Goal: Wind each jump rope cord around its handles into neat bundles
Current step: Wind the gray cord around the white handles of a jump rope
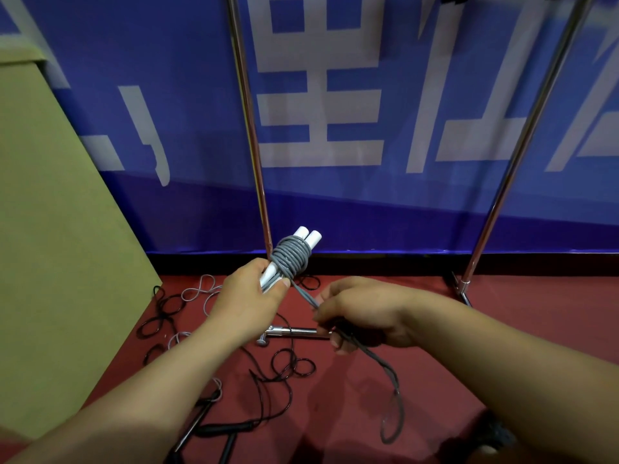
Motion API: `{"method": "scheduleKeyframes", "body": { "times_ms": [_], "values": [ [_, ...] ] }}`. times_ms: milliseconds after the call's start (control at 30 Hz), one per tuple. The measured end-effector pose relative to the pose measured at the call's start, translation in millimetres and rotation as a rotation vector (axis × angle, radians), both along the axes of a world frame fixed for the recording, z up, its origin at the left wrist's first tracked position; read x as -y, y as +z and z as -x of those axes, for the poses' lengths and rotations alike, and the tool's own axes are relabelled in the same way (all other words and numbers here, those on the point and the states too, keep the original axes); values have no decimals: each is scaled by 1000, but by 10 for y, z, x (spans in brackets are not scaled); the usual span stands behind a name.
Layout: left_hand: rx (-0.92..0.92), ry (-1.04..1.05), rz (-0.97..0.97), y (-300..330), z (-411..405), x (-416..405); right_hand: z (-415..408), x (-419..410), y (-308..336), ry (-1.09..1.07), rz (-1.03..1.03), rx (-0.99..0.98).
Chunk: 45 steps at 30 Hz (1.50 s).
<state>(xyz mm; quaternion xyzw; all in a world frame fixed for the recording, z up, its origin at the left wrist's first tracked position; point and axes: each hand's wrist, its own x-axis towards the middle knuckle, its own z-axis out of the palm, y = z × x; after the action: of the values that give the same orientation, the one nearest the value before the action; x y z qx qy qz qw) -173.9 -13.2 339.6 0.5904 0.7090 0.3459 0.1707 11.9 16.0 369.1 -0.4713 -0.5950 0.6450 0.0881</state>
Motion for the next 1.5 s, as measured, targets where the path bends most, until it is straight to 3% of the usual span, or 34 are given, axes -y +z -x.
{"method": "scheduleKeyframes", "body": {
  "times_ms": [433,667,867,1033,1500],
  "values": [
    [83,39,43,-49,129,-52,-197,-161,120,-185,16,-35],
    [57,28,46,-69,109,-55,-233,-159,149,21,61,-27],
    [75,-38,111,-91,89,-43,-249,-179,216,-83,279,-166],
    [56,-118,176,-53,19,-8,-273,-182,247,-151,213,-237],
    [-104,-364,391,5,-233,99,-292,-134,193,-155,152,-54]
  ]
}}
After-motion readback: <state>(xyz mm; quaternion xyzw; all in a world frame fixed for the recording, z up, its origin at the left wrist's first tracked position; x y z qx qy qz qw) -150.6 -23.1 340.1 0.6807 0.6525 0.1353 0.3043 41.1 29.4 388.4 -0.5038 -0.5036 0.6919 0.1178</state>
